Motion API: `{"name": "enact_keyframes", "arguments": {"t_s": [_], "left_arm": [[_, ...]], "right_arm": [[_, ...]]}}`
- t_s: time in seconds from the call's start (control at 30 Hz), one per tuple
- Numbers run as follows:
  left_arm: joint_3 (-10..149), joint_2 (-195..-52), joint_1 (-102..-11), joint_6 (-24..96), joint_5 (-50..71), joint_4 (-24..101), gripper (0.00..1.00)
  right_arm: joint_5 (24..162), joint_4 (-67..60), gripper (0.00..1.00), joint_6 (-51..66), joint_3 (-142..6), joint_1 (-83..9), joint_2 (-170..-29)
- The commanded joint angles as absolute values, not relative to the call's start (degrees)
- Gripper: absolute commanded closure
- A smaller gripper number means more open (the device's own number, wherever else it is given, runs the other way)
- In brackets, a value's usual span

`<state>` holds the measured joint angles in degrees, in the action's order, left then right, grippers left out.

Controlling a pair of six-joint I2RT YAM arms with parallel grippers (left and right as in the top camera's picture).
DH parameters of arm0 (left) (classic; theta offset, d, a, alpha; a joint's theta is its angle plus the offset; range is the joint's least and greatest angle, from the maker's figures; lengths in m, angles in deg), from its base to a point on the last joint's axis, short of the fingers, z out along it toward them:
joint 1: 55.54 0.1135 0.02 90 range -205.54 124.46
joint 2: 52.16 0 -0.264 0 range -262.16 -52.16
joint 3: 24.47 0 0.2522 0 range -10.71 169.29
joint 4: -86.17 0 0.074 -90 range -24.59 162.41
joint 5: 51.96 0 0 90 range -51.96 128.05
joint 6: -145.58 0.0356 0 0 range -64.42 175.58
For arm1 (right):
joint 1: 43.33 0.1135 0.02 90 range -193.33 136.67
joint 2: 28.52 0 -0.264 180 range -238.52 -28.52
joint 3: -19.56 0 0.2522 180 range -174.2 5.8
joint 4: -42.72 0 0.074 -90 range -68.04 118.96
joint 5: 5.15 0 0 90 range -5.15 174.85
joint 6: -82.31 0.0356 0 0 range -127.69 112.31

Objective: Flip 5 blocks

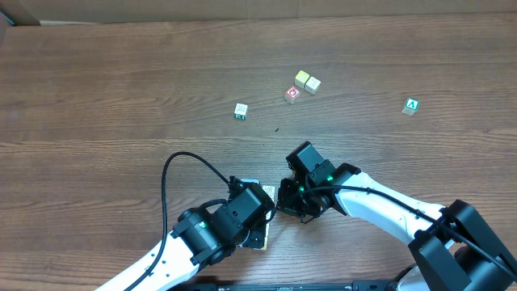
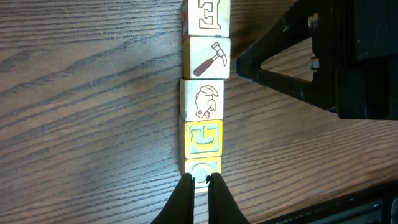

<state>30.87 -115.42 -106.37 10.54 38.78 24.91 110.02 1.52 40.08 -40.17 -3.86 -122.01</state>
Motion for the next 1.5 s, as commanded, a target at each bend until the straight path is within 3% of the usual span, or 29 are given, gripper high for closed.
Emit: {"name": "enact_keyframes", "arguments": {"t_s": [0.0, 0.67, 0.9, 1.1, 1.37, 1.47], "left_arm": [[31.9, -115.03, -106.45, 9.75, 39.96, 25.04, 0.96], [32.1, -115.01, -106.45, 10.5, 39.98, 24.4, 0.96], [42.19, -113.59, -106.45, 15.72, 45.25, 19.05, 0.96], [56.42, -113.33, -106.45, 15.68, 55.43, 7.86, 0.96], [75.48, -113.3, -106.45, 10.76, 66.64, -8.75, 0.96], [85.32, -112.71, -106.45, 8.4, 71.04, -17.1, 0.96]], "right_arm": [[111.16, 2.17, 0.96, 39.6, -41.18, -3.62, -121.86], [112.21, 3.62, 0.96, 38.88, -41.22, -3.65, -121.66], [106.76, 0.03, 0.96, 35.51, -44.5, -3.65, -115.87], [94.11, -8.65, 0.96, 34.82, -48.5, -3.65, -109.64], [73.76, -31.18, 0.96, 34.88, -62.6, -3.65, -105.6], [69.76, -39.07, 0.77, 34.66, -70.8, -3.65, -105.62]]}}
